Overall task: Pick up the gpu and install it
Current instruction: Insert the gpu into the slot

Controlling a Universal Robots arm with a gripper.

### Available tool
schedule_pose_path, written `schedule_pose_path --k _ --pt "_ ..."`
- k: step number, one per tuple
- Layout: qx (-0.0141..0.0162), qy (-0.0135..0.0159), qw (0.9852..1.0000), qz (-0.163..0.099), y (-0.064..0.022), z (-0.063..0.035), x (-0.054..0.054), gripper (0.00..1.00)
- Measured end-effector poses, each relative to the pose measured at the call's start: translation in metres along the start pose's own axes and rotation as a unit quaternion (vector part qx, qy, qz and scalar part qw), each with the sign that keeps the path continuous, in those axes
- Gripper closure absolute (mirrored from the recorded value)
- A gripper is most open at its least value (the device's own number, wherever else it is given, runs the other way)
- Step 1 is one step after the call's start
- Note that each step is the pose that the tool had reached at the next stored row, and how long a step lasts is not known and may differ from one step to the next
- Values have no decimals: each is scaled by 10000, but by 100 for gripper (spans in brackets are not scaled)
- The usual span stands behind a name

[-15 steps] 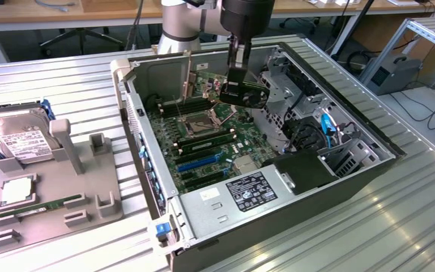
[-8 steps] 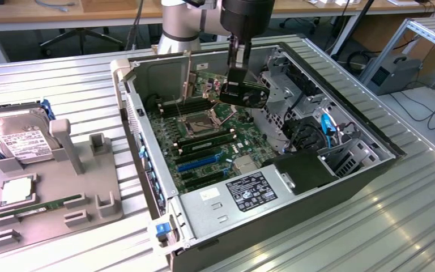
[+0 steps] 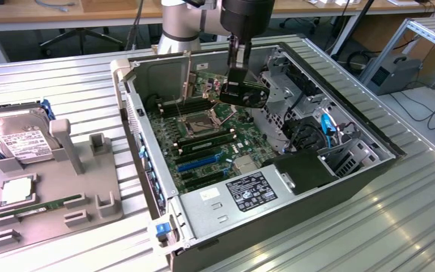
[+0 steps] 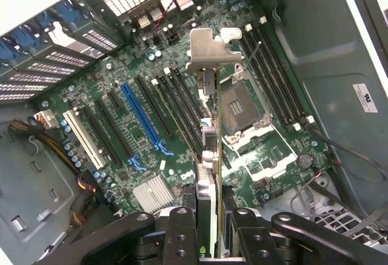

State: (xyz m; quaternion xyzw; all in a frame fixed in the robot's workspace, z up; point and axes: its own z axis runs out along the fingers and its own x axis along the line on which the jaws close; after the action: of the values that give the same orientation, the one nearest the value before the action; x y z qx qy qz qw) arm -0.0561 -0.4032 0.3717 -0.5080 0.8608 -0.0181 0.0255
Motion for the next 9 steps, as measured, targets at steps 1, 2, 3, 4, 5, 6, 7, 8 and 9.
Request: schedule_pose_path --k 1,2,3,4,5,6,7,8,9 --pt "0 -1 10000 -9 0 0 0 73" --pt "0 -1 10000 -14 0 0 0 73" --pt "-1 -1 10000 -19 0 0 0 73" --pt "-1 -1 10000 -24 0 0 0 73" --pt "-1 -2 10000 -30 0 0 0 73" --pt "-1 -2 10000 -35 0 0 0 73" --pt "-1 -2 10000 -41 0 0 0 73" --pt "-1 -2 10000 -46 0 0 0 73" --pt "-1 -3 10000 -53 0 0 0 73"
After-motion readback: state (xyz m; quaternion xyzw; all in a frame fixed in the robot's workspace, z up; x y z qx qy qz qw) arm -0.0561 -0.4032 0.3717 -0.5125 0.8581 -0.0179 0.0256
